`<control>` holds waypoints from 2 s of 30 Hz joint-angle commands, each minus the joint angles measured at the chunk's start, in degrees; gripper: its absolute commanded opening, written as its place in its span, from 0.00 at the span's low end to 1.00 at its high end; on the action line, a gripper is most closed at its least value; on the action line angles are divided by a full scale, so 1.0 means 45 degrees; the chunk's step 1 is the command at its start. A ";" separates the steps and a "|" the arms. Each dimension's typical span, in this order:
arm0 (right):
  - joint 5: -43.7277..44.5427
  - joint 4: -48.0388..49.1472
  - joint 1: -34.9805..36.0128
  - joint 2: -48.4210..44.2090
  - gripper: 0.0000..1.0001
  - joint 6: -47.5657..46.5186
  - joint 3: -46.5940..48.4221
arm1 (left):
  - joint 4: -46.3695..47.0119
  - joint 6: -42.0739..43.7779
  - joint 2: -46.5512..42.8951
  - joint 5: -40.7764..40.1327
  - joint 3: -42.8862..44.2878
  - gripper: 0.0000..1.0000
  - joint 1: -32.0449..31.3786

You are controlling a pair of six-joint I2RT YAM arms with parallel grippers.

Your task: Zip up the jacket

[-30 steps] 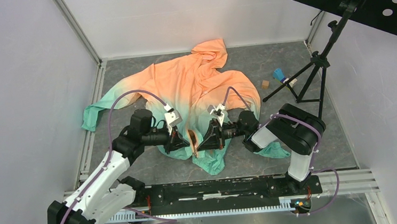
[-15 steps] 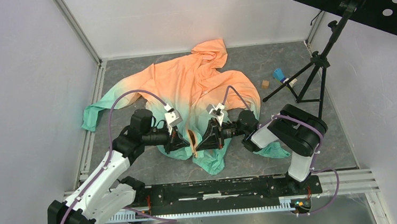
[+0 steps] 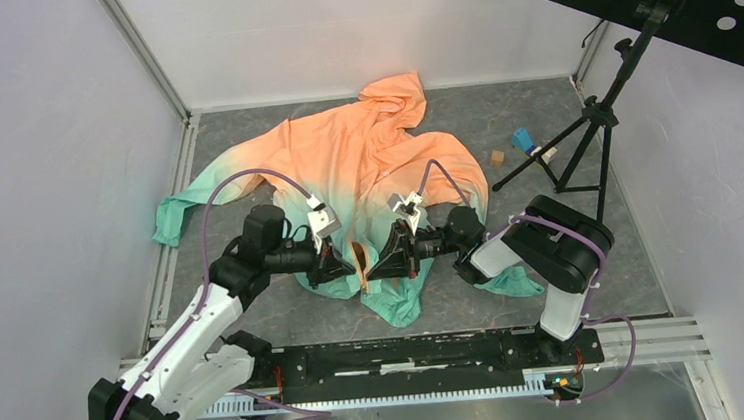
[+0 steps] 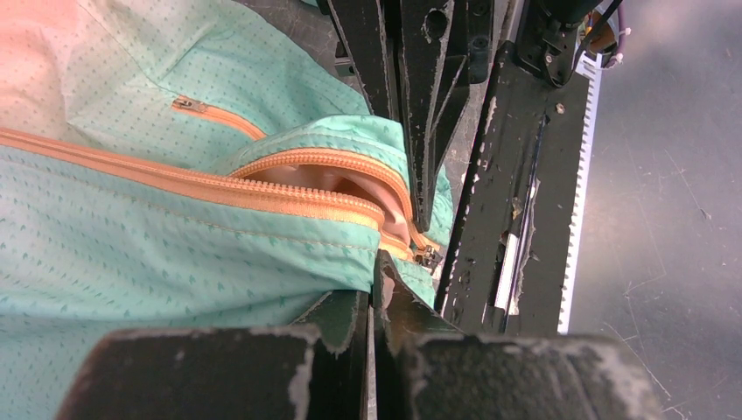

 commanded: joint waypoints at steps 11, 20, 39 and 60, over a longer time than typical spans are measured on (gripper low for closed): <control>-0.0179 0.6208 -0.0025 -0.0003 0.00 -0.0104 -0.0070 | 0.0552 0.0297 -0.0367 0.0258 0.0118 0.02 -0.0044; 0.0058 0.6211 -0.0024 -0.0193 0.00 -0.0196 -0.0022 | 0.0552 0.0234 -0.0163 0.0487 0.0099 0.02 -0.0044; 0.0302 0.6219 -0.0201 -0.0531 0.00 -0.0291 -0.0096 | 0.0579 0.0100 0.0087 0.0941 0.0098 0.02 -0.0044; 0.0163 0.6187 -0.0315 -0.1238 0.00 -0.0222 0.0398 | 0.0584 -0.0008 0.0141 0.1526 0.0098 0.02 -0.0064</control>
